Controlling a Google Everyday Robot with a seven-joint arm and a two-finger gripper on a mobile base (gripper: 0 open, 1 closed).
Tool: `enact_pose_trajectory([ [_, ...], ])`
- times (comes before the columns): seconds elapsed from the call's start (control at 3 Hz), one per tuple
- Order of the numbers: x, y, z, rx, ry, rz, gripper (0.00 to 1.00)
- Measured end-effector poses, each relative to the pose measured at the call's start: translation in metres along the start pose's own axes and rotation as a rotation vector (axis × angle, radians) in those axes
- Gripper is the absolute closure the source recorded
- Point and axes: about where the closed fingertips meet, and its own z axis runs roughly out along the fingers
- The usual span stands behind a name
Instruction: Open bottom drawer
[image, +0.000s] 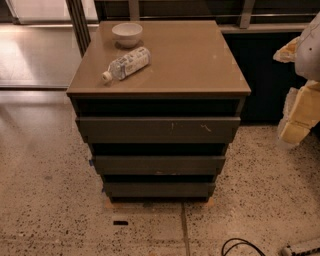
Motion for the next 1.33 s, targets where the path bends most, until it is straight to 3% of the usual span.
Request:
enact_pose_trajectory([
  [0.67, 0.004, 0.009, 0.017, -0.002, 0.021, -0.006, 0.00],
  [1.33, 0.021, 0.077, 0.108, -0.080, 0.036, -0.003, 0.00],
])
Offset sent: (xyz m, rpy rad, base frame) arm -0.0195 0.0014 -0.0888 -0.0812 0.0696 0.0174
